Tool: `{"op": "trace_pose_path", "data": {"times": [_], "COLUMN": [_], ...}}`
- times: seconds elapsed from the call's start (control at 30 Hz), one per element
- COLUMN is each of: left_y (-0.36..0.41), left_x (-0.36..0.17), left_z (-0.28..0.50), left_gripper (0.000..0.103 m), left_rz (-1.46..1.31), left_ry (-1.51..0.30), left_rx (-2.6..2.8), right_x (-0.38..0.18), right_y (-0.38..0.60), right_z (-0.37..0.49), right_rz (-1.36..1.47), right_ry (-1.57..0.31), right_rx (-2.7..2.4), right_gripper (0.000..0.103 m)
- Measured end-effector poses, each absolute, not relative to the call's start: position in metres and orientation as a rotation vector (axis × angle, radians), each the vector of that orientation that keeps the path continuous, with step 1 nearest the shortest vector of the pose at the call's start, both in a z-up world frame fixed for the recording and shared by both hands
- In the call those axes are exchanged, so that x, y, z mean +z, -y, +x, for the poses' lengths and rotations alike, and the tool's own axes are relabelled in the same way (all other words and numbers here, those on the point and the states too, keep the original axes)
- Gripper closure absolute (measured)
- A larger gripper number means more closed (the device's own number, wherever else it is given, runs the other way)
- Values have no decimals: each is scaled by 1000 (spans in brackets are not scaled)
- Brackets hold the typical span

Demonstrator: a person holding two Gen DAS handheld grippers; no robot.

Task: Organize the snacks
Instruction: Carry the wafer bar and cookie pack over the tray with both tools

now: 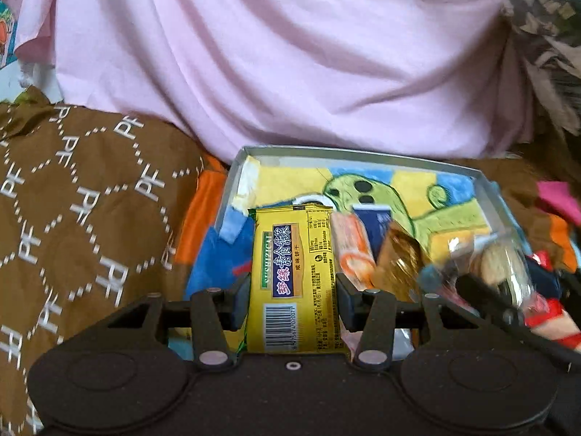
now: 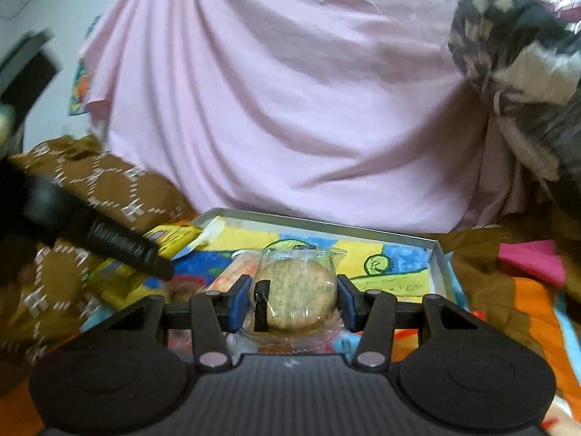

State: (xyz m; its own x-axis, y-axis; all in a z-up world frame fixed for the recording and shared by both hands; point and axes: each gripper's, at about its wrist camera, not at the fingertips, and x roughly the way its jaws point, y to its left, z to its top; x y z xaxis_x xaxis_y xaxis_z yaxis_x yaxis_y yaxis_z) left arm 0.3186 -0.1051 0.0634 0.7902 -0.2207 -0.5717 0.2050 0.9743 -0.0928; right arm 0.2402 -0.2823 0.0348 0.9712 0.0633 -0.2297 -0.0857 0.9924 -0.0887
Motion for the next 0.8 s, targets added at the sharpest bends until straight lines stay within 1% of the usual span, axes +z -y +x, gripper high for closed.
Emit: {"op": "trace_pose_path", "data": {"times": [0.17,0.3,0.57,0.8], "left_y": [107,107,109,112], "left_x": [51,40,30,29], "left_z": [342,351,355,356], "left_gripper": [53,53,53,53], "left_rz": [-60,-64,-65,-57], "left_ry": [-639,-660,-669,-669], "left_rx": [-217,-213,-207,-205], "right_x": [35,29,21,20], "right_y": [289,293,288,286], "right_z": [289,311,329,333], "right_rz": [-61,-17,9,14], "right_ry": [-302,-360,-420,-433], "right_rx": [69,75,99,103], "right_gripper": [49,49,47,47]}}
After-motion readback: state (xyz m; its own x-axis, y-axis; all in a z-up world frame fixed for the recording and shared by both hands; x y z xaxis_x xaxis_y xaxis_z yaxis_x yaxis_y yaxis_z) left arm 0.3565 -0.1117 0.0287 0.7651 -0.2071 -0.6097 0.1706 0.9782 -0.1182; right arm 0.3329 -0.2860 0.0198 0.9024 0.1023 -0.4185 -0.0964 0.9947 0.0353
